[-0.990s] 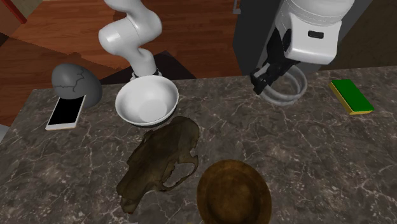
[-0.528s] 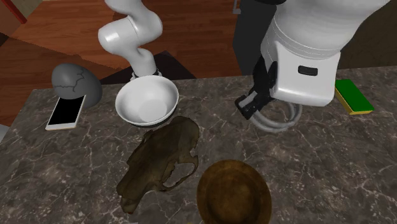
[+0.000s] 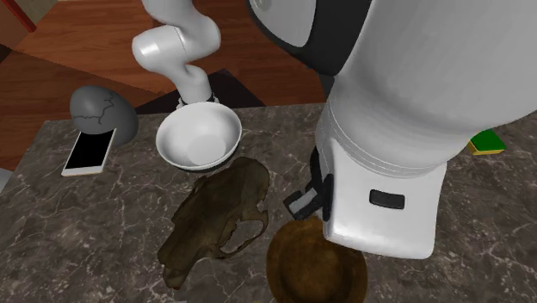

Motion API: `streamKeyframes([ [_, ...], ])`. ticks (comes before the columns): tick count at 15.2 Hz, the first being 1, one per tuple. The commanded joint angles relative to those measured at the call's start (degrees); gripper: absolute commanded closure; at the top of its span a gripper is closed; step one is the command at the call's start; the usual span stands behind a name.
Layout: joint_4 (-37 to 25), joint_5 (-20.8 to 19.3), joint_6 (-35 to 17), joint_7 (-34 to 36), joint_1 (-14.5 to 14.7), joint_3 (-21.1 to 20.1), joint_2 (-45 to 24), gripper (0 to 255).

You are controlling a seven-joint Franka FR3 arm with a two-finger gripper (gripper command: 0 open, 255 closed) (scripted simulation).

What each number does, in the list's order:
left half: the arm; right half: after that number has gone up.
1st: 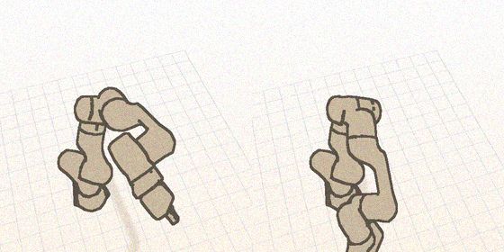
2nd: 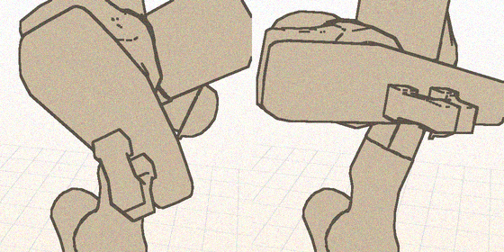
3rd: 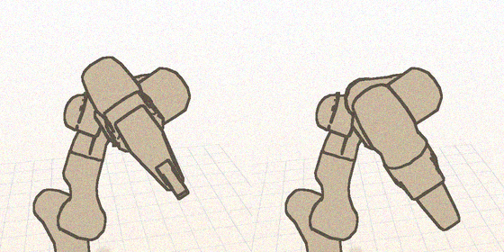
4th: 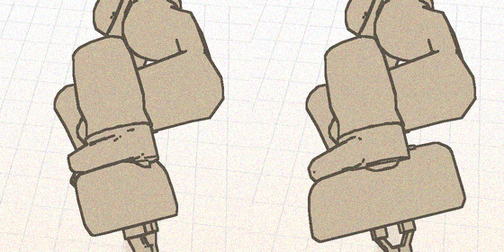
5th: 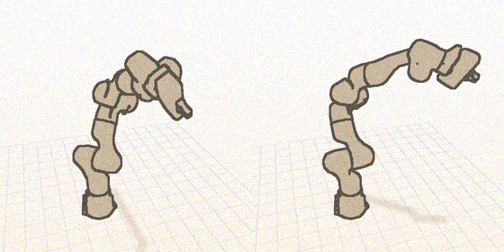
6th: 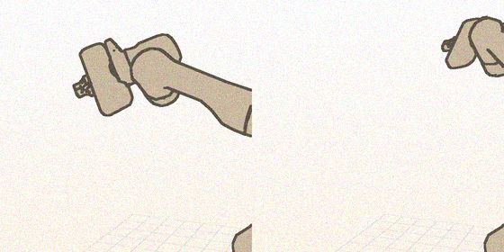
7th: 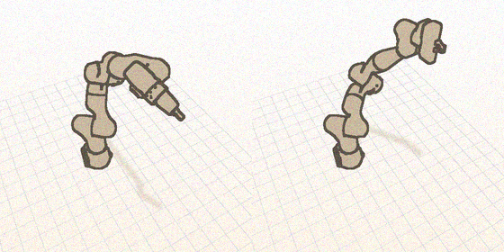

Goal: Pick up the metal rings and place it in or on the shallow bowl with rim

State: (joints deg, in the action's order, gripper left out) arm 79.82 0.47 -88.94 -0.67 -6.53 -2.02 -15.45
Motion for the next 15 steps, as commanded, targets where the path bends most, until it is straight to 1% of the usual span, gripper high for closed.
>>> streamKeyframes([
  [1, -5.3, -0.1, 1.7, -2.3, -1.4, 0.9, -3.6, 255],
  [4, -13.3, -0.1, 4.4, -5.3, -3.5, 1.9, -8.9, 255],
  [6, -20.2, -0.1, 6.9, -7.3, -4.9, 2.4, -13.3, 255],
  [7, -22.1, -0.1, 7.6, -7.7, -5.3, 2.5, -14.5, 255],
  [15, -12.1, -0.1, 0.0, -7.7, -5.2, 2.5, -12.2, 255],
])
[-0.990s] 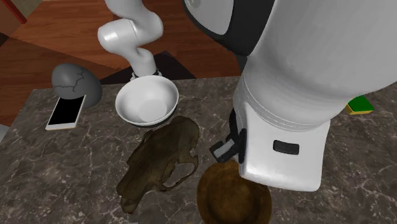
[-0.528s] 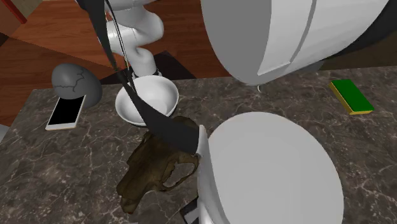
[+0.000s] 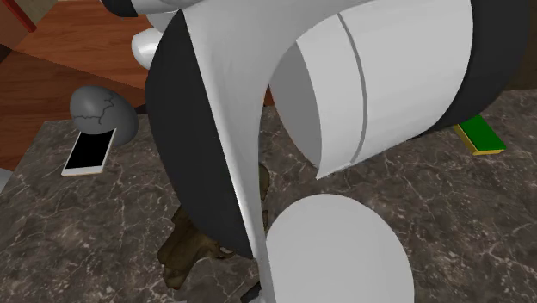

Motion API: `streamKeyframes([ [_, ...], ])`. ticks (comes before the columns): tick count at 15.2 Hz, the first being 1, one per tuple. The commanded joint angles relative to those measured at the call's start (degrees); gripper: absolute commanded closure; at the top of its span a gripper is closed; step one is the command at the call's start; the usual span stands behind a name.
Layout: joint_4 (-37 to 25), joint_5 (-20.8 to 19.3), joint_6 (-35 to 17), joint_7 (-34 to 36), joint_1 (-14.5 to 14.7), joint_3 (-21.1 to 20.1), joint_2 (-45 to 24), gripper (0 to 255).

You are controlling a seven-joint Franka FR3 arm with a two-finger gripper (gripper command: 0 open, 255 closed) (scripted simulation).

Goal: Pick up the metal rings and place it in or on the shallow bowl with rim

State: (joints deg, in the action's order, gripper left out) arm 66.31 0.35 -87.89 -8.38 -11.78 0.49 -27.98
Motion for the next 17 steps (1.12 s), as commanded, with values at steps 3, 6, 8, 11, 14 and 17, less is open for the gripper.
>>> streamKeyframes([
  [3, 4.3, 0.0, -3.6, 0.0, 0.0, 0.0, 0.8, 255],
  [6, 6.6, 0.0, -5.7, 0.0, 0.0, 0.0, 1.0, 255],
  [8, 6.6, 0.0, -5.7, 0.0, 0.0, 0.0, 1.0, 255],
  [11, 6.6, 0.0, -5.7, 0.0, 0.0, 0.0, 1.0, 255],
  [14, 6.6, 0.0, -5.7, 0.0, 0.0, 0.0, 1.0, 0],
  [17, 6.6, 0.0, -5.7, 0.0, 0.0, 0.0, 1.0, 0],
])
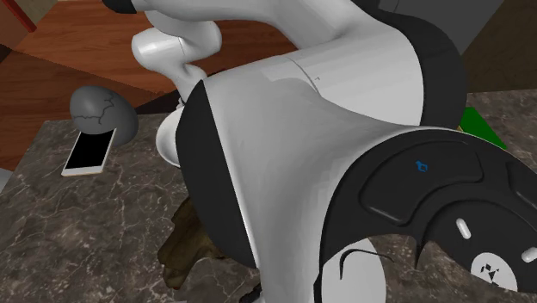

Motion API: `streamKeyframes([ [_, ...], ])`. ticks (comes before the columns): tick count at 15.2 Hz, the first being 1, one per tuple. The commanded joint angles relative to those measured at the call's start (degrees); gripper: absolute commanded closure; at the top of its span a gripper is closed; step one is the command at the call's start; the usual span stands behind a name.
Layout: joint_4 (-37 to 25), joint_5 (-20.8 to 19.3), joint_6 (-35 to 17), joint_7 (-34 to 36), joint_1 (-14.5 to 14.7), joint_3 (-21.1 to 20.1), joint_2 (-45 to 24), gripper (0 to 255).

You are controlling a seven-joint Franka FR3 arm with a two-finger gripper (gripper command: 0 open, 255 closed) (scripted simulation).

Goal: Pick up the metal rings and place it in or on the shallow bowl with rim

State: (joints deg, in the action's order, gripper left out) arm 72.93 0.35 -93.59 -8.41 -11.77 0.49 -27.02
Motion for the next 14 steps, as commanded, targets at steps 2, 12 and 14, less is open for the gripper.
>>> streamKeyframes([
  [2, 0.0, 0.0, 0.0, 0.0, 0.0, 0.0, 0.0, 0],
  [12, -12.2, 0.0, 9.1, 0.0, -0.1, 0.0, -3.1, 0],
  [14, -12.1, 0.0, 9.1, 0.0, -0.1, 0.0, -3.1, 0],
])
